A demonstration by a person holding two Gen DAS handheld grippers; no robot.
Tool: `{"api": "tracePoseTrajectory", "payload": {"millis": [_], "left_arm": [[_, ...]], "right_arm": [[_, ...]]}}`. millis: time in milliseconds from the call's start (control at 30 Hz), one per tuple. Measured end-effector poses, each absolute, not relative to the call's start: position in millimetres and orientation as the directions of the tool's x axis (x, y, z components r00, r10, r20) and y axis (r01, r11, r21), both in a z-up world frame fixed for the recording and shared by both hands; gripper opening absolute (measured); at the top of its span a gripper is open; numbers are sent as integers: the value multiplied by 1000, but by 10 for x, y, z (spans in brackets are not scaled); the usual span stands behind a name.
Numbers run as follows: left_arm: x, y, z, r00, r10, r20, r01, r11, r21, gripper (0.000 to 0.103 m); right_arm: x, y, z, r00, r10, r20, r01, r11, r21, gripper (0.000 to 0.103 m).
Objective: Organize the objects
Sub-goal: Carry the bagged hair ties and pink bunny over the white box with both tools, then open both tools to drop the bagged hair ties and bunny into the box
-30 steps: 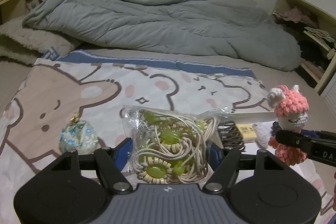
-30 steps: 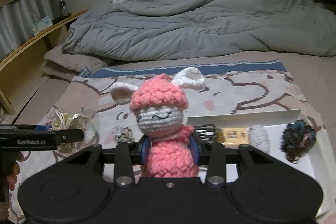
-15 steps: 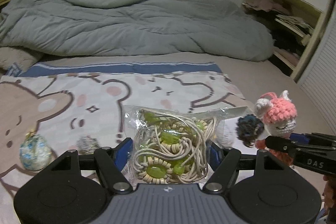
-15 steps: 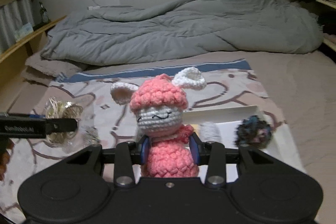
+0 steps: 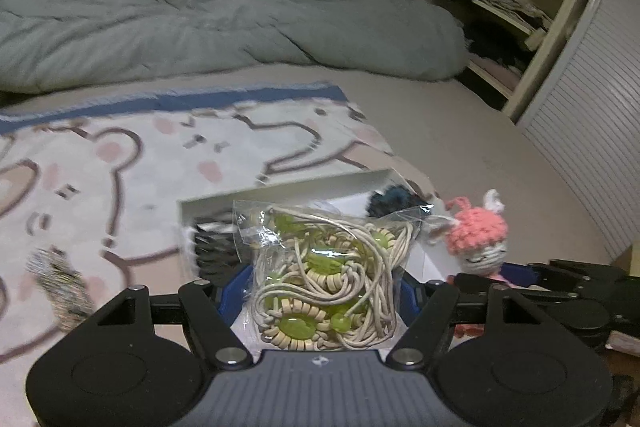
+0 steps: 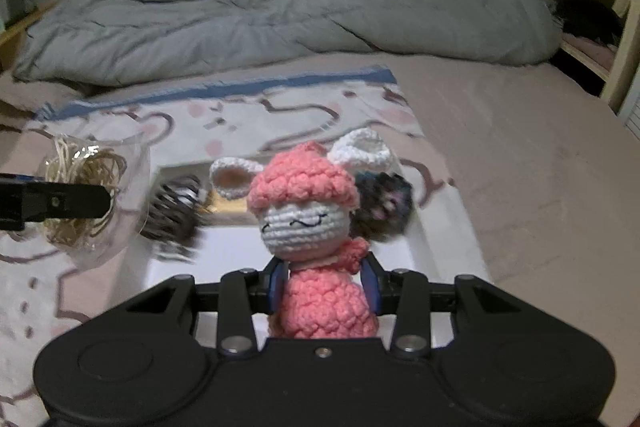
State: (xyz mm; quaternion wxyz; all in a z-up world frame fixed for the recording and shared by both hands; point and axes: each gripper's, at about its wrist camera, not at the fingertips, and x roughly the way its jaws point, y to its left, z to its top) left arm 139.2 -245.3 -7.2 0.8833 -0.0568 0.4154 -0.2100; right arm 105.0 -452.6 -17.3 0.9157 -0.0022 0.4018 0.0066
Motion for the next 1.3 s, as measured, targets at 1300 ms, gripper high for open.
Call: {"api": "tracePoseTrajectory", "payload": {"millis": [1300], "left_arm": [[1660,-3675,-1228,257,-564,-785,867,493,-70,76]], "right_arm": [[1369,-5028,-618,573,-51,-818,71,997,-12,47]]}}
